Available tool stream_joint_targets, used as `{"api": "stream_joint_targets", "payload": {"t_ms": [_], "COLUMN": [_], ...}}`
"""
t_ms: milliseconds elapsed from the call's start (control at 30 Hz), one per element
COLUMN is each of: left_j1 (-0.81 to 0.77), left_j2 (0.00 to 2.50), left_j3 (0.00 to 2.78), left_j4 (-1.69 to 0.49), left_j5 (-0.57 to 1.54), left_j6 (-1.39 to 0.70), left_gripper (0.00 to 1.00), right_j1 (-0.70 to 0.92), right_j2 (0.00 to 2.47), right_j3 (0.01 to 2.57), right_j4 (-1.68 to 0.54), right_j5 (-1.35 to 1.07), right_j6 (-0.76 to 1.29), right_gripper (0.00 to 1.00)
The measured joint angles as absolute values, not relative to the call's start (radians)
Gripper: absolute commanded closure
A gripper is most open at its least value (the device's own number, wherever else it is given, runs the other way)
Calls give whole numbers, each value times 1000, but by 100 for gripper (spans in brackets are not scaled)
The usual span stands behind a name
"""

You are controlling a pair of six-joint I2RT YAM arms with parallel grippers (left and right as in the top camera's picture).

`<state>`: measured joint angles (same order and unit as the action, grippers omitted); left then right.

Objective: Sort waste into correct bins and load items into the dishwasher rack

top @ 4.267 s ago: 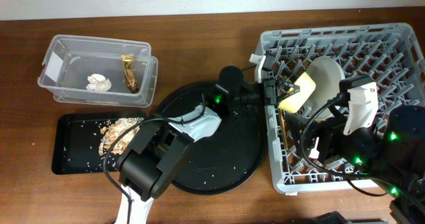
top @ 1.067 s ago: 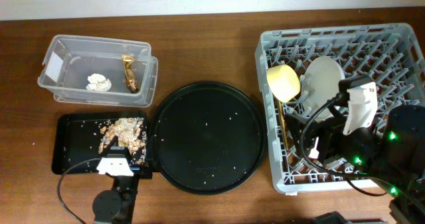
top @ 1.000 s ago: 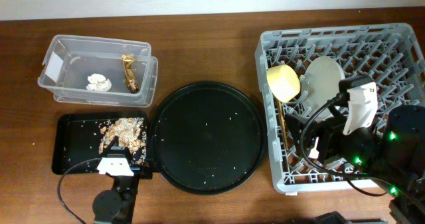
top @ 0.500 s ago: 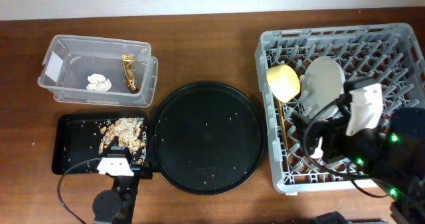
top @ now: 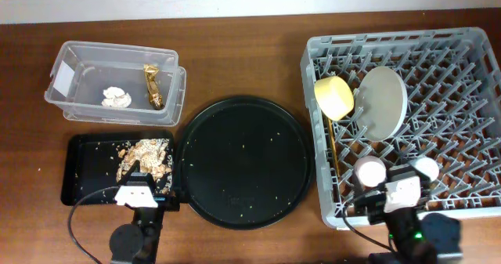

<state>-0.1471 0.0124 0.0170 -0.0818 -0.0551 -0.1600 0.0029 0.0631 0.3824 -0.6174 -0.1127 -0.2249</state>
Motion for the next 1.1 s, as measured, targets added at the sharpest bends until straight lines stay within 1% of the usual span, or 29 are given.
{"api": "stream_joint_targets", "payload": {"t_ms": [100, 200, 433, 1100], "left_j1": [-147, -147, -147, -147], "left_j2": [12, 12, 12, 12], "left_j3": [17, 17, 17, 17], "left_j4": [-81, -81, -81, -81], "left_j5": [-55, -55, -55, -55], "left_j6": [-160, -160, -160, -160], "left_gripper": [0, 0, 0, 0], "right_j1": [-6, -7, -7, -7], "right_j2": [20, 16, 14, 14], "right_j3": [228, 115, 32, 16], "right_j4": [-496, -316, -74, -66], "right_j5": [-132, -153, -156, -156], "right_j6": [-225, -226, -233, -232], "right_gripper": [2, 2, 2, 2]}}
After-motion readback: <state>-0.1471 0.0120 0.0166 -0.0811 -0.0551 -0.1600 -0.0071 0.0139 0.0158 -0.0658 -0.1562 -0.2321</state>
